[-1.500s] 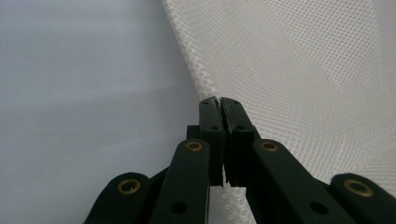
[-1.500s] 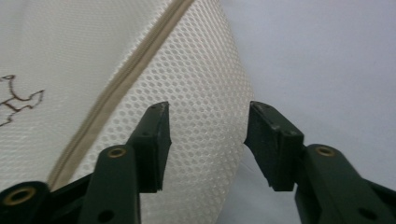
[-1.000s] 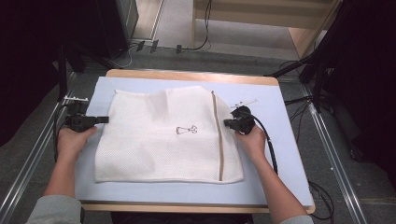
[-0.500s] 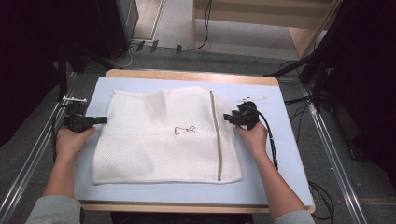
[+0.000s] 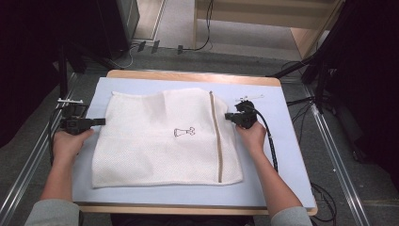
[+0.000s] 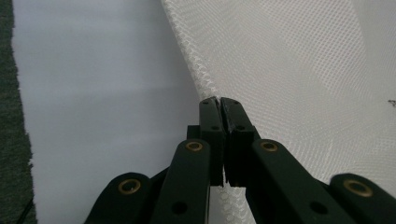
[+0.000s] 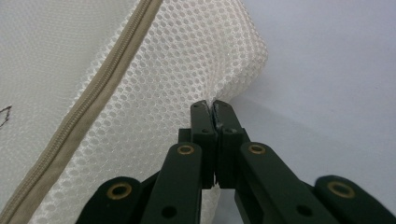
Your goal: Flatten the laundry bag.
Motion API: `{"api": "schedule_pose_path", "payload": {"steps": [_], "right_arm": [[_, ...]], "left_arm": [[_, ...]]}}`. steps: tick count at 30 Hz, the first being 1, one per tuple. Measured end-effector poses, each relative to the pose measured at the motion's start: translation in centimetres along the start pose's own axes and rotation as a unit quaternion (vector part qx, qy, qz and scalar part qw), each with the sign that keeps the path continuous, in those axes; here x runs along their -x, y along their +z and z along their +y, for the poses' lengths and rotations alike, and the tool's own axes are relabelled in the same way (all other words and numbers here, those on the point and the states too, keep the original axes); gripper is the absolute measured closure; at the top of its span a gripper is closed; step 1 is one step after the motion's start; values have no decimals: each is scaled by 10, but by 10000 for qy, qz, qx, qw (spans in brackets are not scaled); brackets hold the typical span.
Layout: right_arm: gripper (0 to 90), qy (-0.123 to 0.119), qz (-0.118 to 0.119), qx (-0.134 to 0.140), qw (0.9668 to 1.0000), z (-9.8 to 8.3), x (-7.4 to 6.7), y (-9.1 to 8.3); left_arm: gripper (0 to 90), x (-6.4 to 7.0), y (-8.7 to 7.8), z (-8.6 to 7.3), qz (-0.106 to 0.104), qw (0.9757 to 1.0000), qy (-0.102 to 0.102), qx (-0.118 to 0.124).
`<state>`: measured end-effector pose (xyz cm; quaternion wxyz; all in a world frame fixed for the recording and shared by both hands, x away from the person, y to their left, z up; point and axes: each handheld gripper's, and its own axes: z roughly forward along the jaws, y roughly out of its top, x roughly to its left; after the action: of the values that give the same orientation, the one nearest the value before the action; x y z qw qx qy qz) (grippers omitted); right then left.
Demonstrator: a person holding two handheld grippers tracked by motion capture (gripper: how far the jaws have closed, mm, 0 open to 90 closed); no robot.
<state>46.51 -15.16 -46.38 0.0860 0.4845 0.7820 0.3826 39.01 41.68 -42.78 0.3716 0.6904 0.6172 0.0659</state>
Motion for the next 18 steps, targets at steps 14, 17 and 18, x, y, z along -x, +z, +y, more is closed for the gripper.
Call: {"api": "schedule_pose_path", "payload": {"steps": [14,17,18], "right_arm": [[897,-525,481,-532,9960,-27,-42,-17],[874,-590,516,-519,9956,-31,-48,-15],[853,-665,472,-526,9953,-31,-49,-14]], "left_arm": [[891,-16,-18,-6,278,9995,-156,38],[880,-15,-16,-6,308,9994,-155,16],[873,-15,-16,-6,290,9994,-169,25]]}}
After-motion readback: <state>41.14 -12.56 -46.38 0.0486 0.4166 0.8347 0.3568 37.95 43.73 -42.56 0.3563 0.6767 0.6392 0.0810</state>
